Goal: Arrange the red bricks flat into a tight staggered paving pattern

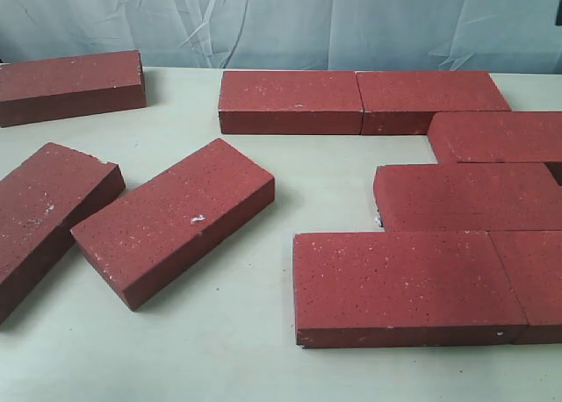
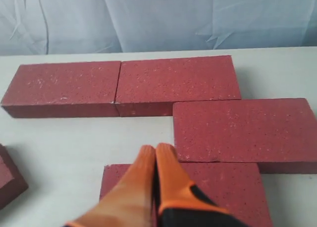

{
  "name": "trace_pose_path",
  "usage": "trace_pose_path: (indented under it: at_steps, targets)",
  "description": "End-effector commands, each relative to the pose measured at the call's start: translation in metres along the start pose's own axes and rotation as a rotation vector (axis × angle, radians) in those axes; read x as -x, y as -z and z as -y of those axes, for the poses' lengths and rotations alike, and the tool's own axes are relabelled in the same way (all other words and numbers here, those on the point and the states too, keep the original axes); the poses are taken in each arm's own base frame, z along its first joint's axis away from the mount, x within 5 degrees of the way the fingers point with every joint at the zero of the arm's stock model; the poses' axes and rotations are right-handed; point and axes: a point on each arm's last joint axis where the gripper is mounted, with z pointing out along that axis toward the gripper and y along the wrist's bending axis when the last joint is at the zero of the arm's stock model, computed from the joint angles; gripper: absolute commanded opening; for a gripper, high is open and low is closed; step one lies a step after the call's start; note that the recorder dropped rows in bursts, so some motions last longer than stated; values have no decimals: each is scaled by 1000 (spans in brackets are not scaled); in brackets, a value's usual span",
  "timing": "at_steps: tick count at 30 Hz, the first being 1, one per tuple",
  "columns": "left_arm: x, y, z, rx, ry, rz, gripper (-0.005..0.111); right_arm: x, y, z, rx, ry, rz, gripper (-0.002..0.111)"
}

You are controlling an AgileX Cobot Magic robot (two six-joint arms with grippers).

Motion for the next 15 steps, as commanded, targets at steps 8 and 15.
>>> trace_pose_path:
  at_steps: [8, 15]
  targets:
    - [0, 0, 0, -2, 7, 14, 0, 23, -52, -61, 162, 181, -176, -1]
    - [0, 0, 0, -2, 7, 14, 0, 22, -79, -99, 227, 293, -277, -1]
